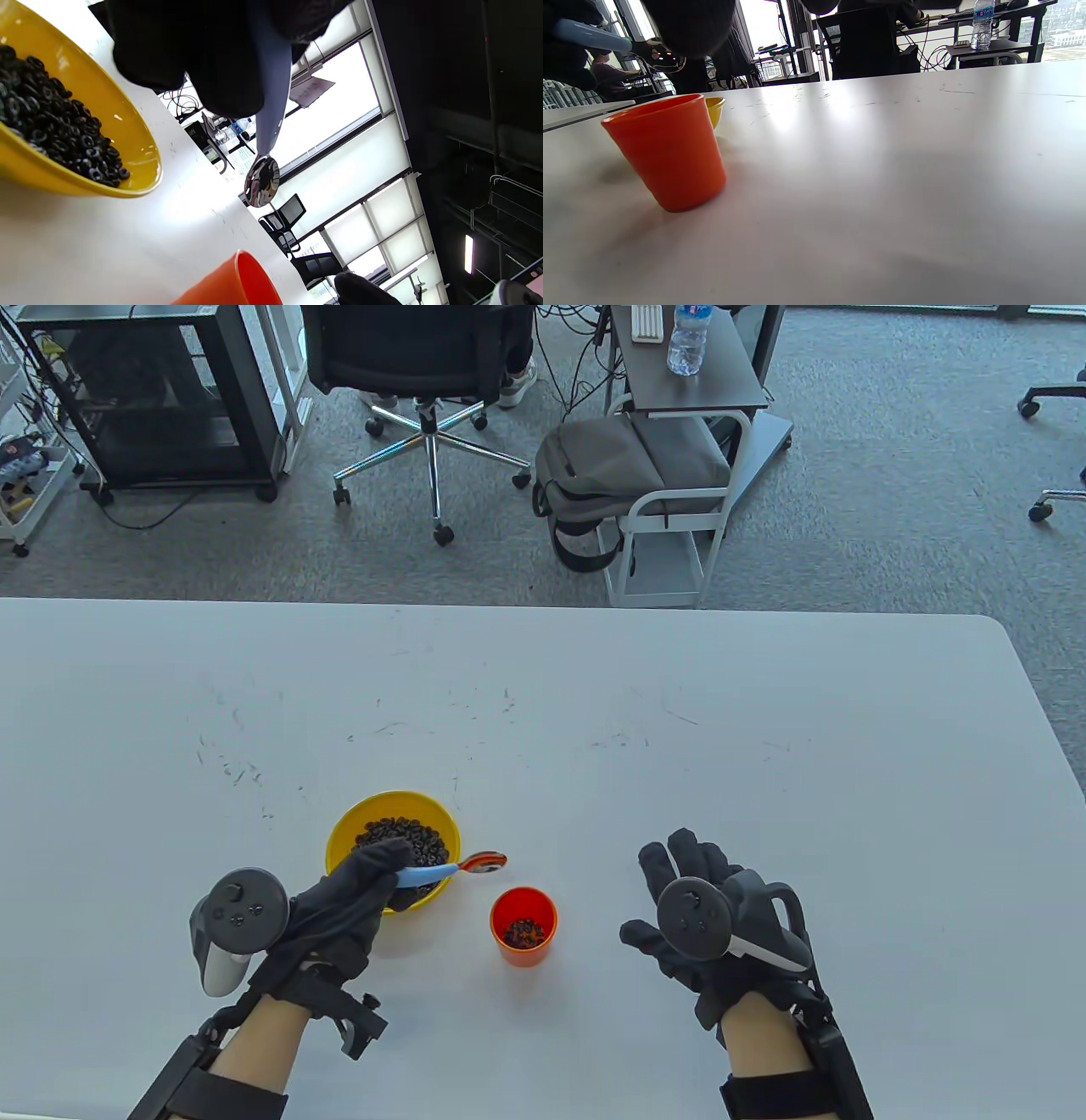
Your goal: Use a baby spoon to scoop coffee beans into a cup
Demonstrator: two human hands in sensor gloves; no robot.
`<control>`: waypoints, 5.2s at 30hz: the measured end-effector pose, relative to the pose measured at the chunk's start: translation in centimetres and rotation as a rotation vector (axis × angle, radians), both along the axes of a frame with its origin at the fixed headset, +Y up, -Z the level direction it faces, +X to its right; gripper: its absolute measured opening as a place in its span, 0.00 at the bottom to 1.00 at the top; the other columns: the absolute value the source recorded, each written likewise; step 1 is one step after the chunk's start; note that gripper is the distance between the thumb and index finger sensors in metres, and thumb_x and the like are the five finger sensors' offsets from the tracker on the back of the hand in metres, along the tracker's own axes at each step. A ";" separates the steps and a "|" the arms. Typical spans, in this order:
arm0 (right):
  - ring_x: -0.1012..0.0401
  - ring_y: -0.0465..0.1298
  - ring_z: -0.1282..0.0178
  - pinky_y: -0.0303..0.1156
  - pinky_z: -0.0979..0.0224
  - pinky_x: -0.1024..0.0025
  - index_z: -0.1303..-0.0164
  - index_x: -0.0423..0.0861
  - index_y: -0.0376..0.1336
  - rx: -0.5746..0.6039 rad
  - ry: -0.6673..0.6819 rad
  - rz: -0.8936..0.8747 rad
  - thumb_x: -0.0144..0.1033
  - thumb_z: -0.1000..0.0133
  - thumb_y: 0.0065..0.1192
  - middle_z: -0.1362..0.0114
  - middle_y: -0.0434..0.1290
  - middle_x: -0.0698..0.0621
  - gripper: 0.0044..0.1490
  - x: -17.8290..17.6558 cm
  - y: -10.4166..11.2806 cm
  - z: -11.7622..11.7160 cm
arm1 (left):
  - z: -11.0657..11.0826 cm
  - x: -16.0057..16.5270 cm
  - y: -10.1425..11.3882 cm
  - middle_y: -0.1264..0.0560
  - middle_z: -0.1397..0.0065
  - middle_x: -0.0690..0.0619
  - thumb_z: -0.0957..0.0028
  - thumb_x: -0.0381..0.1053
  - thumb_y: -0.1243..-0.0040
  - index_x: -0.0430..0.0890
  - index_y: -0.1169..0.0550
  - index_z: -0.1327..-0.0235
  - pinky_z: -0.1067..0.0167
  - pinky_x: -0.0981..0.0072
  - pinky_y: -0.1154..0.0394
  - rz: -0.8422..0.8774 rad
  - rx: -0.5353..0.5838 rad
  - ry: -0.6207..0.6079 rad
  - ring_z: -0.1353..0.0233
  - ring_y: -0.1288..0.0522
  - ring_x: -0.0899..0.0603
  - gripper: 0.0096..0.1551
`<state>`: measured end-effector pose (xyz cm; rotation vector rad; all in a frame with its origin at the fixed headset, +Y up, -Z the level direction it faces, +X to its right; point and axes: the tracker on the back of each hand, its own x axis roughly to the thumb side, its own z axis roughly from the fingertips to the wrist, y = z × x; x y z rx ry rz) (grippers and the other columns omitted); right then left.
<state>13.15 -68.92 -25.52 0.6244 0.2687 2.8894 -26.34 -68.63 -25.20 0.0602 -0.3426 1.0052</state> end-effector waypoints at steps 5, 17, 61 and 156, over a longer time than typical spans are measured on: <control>0.24 0.49 0.26 0.53 0.31 0.25 0.18 0.34 0.42 -0.003 0.001 -0.001 0.59 0.40 0.55 0.19 0.42 0.23 0.55 0.0 0.0 0.0 | 0.0 -2.3 0.5 0.32 0.28 0.31 0.37 0.38 0.46 0.36 0.29 0.27 0.37 0.40 0.23 -0.161 0.134 0.168 0.40 0.18 0.37 0.25; 0.24 0.50 0.26 0.52 0.31 0.25 0.18 0.34 0.43 -0.001 0.002 -0.009 0.59 0.40 0.55 0.19 0.42 0.23 0.55 0.1 0.1 0.0 | -1.2 -3.9 -1.6 0.36 0.26 0.31 0.37 0.37 0.45 0.36 0.29 0.28 0.37 0.40 0.25 -0.340 0.049 0.287 0.39 0.19 0.35 0.24; 0.24 0.50 0.26 0.52 0.31 0.25 0.19 0.34 0.43 -0.035 0.006 -0.010 0.58 0.40 0.55 0.19 0.42 0.23 0.54 0.1 0.1 0.0 | -2.1 -6.1 -6.1 0.27 0.35 0.26 0.39 0.34 0.52 0.30 0.29 0.30 0.48 0.37 0.21 -0.060 -0.442 0.413 0.51 0.16 0.36 0.24; 0.24 0.49 0.26 0.52 0.31 0.25 0.18 0.34 0.42 0.026 0.004 -0.038 0.58 0.40 0.55 0.19 0.41 0.23 0.55 0.5 0.8 0.2 | -1.7 -5.1 -3.6 0.31 0.31 0.27 0.38 0.35 0.48 0.33 0.26 0.31 0.41 0.38 0.23 -0.260 -0.132 0.381 0.43 0.17 0.33 0.23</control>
